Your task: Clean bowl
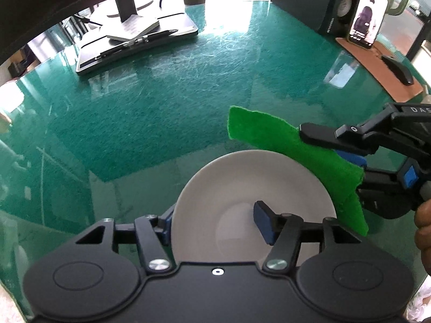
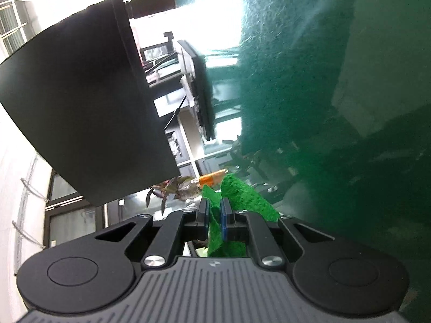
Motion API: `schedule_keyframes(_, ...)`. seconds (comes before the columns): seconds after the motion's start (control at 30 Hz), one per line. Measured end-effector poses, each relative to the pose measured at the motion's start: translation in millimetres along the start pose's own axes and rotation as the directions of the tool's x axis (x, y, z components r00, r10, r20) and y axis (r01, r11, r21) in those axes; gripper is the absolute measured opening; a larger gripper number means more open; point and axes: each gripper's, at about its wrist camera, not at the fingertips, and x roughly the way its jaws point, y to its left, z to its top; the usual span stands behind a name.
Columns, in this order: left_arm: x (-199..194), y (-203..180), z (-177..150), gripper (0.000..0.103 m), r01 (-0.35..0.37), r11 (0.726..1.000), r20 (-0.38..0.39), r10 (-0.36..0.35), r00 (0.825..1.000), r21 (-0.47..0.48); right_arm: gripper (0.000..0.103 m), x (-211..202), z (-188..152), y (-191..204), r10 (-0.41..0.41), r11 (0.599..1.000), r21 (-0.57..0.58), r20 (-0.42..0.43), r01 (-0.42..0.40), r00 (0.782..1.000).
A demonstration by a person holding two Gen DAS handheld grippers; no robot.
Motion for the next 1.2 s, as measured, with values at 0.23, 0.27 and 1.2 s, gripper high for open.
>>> schedule_keyframes(0.23, 2, -4, 9, 0.065, -0.034, 0.998, -0.05, 0.032, 0.998, -0.044, 0.01, 13, -3, 10, -0.018, 0.999, -0.053, -0.1, 0.013, 0.995)
schedule_keyframes(0.27, 2, -4, 10, 0.065, -0.037, 0.998, -0.052, 0.034, 0.998, -0.051, 0.01, 14, -4, 9, -0.011, 0.999, -0.044, -0.106, 0.007, 0.994)
schedule_keyframes(1.2, -2, 13, -32, 0.073, 0.079, 0.995, 0.18, -0.068, 0.981, -0.054, 0.01, -4, -7, 23, -0.201, 0.972, -0.108, 0.091, 0.21, 0.975)
